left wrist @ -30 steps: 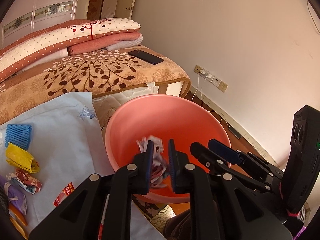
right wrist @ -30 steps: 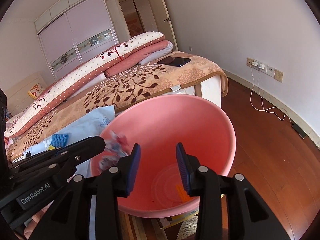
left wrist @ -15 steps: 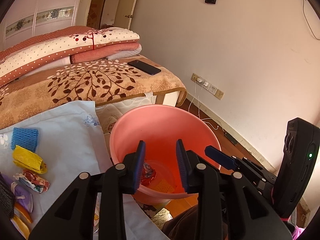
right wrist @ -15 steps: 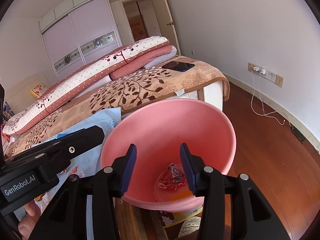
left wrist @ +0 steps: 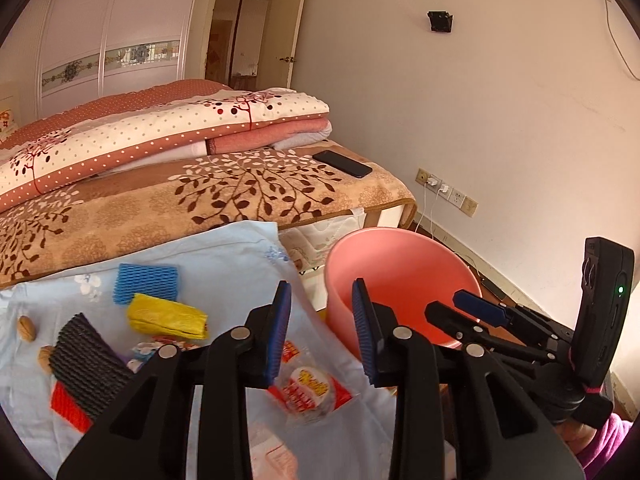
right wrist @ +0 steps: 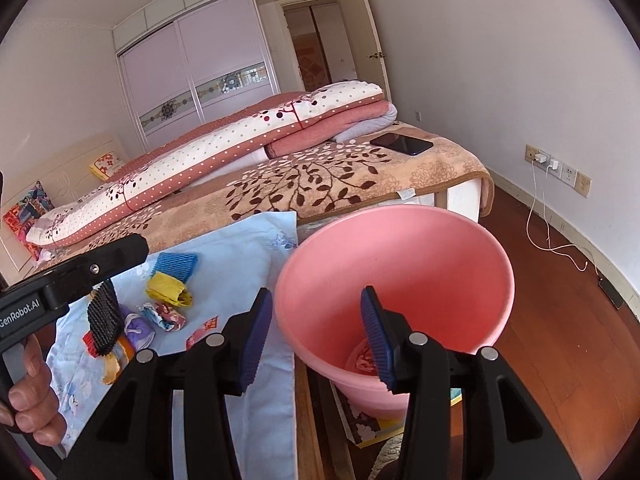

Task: Collect trash
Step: 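Grasp the clear plastic wrapper with the left tool while the right tool grasps the red-printed snack bag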

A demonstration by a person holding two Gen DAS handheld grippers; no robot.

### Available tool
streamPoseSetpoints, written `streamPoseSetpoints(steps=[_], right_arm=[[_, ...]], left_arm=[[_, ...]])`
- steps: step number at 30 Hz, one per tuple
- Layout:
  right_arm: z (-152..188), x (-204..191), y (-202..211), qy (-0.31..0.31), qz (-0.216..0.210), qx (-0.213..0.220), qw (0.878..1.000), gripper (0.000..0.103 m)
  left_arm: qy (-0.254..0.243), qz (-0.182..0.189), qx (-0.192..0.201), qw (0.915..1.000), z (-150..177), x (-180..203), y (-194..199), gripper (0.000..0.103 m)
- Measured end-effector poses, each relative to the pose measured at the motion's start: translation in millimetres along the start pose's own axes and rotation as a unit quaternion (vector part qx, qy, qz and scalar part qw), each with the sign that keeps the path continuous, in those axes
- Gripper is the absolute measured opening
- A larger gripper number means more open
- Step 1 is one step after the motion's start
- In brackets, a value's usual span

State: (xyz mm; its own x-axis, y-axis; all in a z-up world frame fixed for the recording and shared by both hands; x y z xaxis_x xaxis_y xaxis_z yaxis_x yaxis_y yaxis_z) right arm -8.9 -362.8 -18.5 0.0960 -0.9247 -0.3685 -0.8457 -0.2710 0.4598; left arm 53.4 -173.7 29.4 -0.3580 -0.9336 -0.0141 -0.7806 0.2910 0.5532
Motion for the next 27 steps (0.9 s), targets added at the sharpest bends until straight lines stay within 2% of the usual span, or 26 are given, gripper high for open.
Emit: streamPoseSetpoints(steps=[5, 10, 16, 22, 27], right_arm=[[7, -18, -4, 0.013, -0.012, -0.013, 1.0, 0.046], [12, -29, -6, 0.022, -0.019, -0.022, 0.999, 0.046], [16, -39, -8, 0.029, -0.025, -0.029, 0.999, 0.051], [22, -47, -10, 0.041, -0.028, -0.04, 0.998, 0.055], [24, -48, -14, 0.04, -0.032, -0.051, 0.997, 0.059]], left_arm=[[0.001, -0.018, -0.016, 0.9997, 20, -34, 14, 0.031], [0.009, -0.008, -0.063, 0.9979, 46, -52, 17, 0.031], [-0.008, 0.009, -0.098, 0.9952, 72, -44, 16, 0.032], [-0.041, -0.012, -0.128, 0.9909, 93, -31, 2, 0.032], [-0.047, -0.012, -0.142, 0.9887, 105, -32, -3, 0.032]])
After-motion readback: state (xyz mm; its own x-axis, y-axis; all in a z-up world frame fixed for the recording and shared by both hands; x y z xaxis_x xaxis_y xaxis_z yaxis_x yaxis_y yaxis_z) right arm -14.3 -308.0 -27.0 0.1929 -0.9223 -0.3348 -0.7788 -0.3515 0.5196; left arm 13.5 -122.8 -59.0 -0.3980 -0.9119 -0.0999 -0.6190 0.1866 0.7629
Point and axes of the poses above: each gripper's, at about its wrist camera, not at the fingertips, and y roughly against the way its jaws point, x to its right, z to its underside, the point moved 1 cm from there along -y, roughly the way its jaws point, and after that the axes turned 15 degrees about -z, right-handed, at the moved point
